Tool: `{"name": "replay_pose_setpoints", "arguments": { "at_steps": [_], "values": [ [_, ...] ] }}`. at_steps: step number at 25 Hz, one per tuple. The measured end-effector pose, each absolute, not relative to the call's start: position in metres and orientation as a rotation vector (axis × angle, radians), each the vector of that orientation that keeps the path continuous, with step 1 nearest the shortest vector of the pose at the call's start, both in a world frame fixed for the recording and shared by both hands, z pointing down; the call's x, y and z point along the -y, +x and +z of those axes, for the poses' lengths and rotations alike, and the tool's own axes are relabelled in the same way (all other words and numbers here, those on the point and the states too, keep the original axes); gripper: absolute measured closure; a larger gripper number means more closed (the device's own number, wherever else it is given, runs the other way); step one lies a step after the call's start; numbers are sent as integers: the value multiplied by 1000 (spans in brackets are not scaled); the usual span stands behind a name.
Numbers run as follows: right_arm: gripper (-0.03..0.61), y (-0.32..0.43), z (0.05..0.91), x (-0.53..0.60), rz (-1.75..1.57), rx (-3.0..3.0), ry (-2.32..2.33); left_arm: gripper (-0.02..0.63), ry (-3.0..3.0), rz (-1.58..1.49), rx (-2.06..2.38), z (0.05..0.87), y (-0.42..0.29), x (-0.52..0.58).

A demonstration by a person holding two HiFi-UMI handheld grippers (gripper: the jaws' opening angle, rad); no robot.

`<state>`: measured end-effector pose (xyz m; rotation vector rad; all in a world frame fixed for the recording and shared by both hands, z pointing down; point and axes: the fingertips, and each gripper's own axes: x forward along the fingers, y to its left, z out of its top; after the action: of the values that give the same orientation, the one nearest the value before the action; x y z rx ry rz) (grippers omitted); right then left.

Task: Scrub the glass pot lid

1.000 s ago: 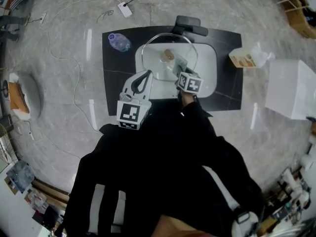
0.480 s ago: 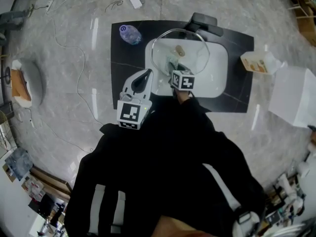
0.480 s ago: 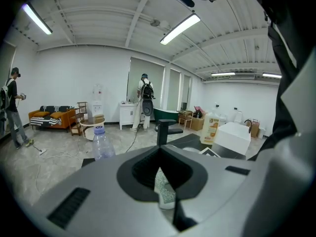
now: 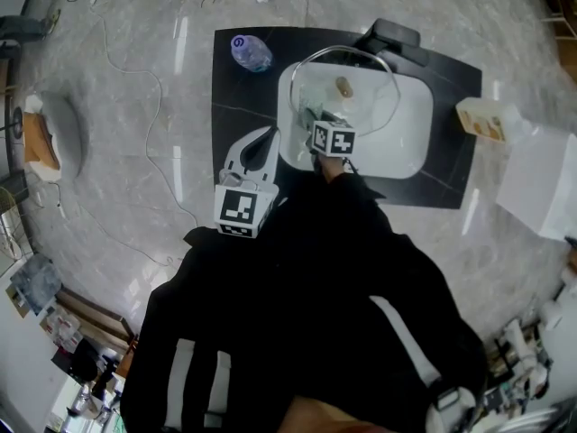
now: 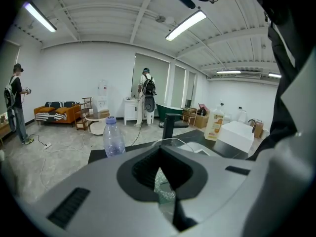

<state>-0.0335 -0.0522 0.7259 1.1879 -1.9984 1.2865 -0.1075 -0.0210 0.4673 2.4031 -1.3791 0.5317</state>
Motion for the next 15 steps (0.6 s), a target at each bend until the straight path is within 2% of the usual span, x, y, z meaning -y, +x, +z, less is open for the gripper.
{"name": "replay_pose_setpoints", "arguments": {
  "at_steps": [15],
  "values": [
    [512, -28, 751, 62, 1286, 1934, 1214, 612, 2363, 553, 1393, 481, -126, 27]
  ]
}}
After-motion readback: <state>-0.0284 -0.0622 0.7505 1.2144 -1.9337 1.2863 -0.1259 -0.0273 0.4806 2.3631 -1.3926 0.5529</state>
